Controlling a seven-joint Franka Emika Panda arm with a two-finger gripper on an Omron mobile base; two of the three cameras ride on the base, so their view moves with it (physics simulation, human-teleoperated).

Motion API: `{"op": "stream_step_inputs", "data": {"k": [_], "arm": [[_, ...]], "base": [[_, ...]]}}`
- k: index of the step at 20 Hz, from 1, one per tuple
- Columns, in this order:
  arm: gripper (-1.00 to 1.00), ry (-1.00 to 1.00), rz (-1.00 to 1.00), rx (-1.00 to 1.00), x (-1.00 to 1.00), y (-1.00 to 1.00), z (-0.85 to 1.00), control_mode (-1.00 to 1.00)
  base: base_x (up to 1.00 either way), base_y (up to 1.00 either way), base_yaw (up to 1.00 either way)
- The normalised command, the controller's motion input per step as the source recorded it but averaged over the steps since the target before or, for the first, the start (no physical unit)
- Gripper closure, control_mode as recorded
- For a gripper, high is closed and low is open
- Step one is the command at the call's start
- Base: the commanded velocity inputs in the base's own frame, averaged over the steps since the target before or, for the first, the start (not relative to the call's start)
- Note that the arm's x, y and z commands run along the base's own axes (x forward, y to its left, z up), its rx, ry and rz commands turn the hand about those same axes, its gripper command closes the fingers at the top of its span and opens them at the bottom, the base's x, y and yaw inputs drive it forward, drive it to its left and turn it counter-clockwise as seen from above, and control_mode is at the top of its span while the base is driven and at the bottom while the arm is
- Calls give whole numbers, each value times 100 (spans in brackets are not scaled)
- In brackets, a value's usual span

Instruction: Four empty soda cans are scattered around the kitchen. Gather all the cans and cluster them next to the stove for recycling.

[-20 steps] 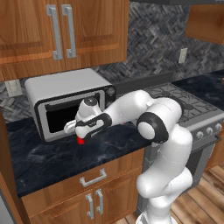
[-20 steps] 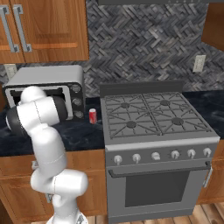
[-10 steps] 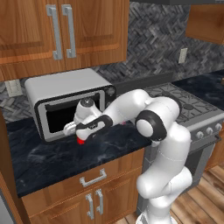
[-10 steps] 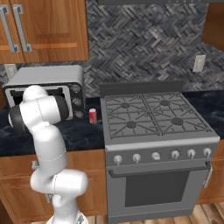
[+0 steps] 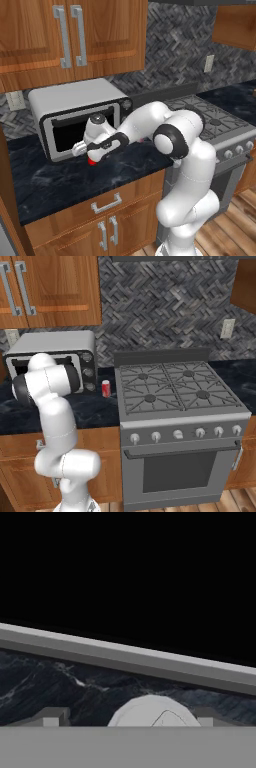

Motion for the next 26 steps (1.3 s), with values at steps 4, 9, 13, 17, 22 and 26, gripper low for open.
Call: {"op": "stream_step_inputs", "data": {"k": [4,9,13,17,22,26], "arm": [[100,3,0,-1,5,0,-17,-100],[100,1,0,0,0,-2,-8,-100],[100,0,0,0,-3,-19,0,-100],[100,-4,0,0,-10,-34,13,-100],[100,-8,0,0,-18,-44,24,-100],[100,-14,0,0,-30,-56,34,-100]], "base": [[0,0,0],[0,0,0],[0,0,0],[0,0,0],[0,0,0],[0,0,0]]}}
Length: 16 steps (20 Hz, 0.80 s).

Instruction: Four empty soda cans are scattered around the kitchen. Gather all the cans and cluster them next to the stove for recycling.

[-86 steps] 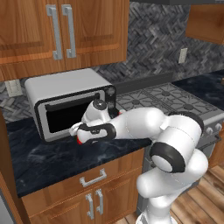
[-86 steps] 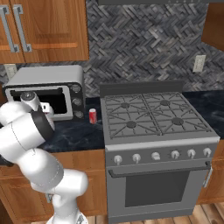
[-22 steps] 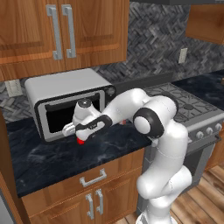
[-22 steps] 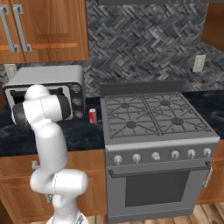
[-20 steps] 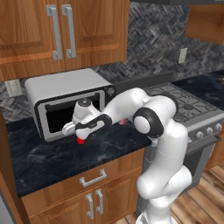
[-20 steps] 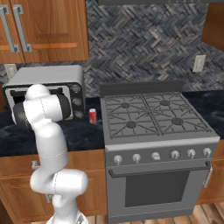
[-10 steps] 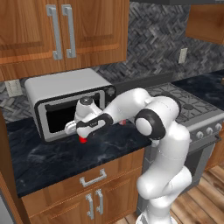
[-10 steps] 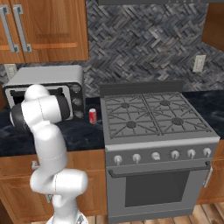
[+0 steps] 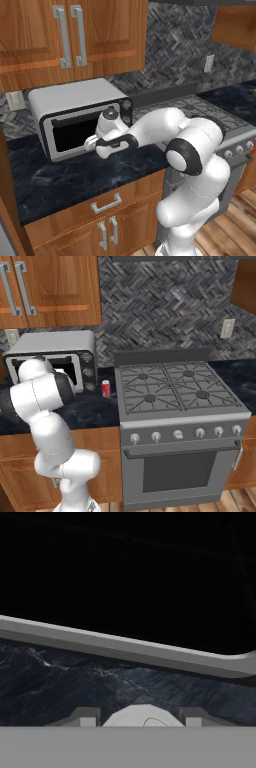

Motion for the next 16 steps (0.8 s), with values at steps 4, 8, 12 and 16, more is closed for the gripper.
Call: {"op": "stream_step_inputs", "data": {"k": [4,8,12,16], "arm": [[100,-16,0,0,-37,-63,37,-100],[100,-11,0,2,-41,-61,41,-100],[100,-5,0,5,-42,-58,48,-100],[100,-1,0,5,-37,-59,45,-100]], "base": [[0,0,0],[0,0,0],[0,0,0],[0,0,0]]}}
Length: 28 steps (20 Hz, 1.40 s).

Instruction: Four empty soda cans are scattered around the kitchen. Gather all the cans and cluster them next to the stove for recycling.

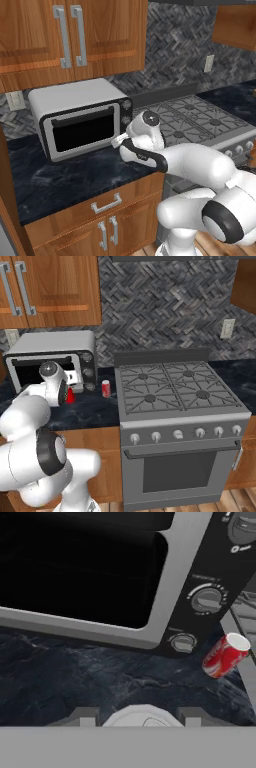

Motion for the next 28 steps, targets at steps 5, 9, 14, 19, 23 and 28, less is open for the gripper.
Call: {"op": "stream_step_inputs", "data": {"k": [5,9,14,19,23,28], "arm": [[100,0,0,1,-10,-47,27,-100],[100,0,0,0,0,-44,10,-100],[100,0,0,0,0,-41,1,-100],[100,2,0,0,0,-38,0,-100],[100,0,0,0,7,-30,0,-100],[100,3,0,0,17,-25,-3,-100]], "base": [[0,0,0],[0,0,0],[0,0,0],[0,0,0],[0,0,0],[0,0,0]]}}
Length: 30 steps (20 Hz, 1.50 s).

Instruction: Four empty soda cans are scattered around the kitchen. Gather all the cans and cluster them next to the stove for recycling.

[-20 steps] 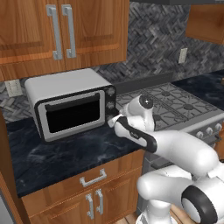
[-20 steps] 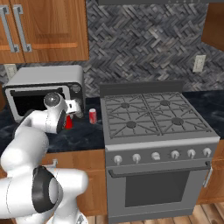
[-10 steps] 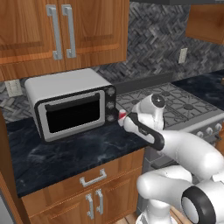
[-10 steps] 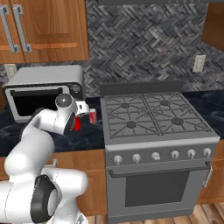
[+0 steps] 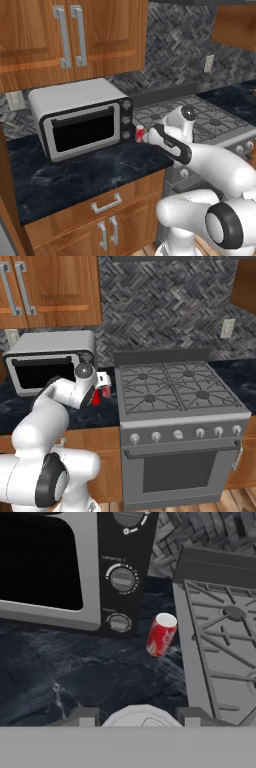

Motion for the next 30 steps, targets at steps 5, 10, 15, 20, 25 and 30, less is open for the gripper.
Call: {"op": "stream_step_inputs", "data": {"k": [5,10,15,20,25,30], "arm": [[100,11,0,0,19,-15,-10,-100],[100,8,0,0,9,-2,-14,-100],[100,1,1,0,8,-1,-8,-100],[100,-4,4,0,11,0,-15,-100],[100,-5,6,0,10,0,-17,-100],[100,-1,4,0,4,-9,-16,-100]], "base": [[0,0,0],[0,0,0],[0,0,0],[0,0,0],[0,0,0],[0,0,0]]}}
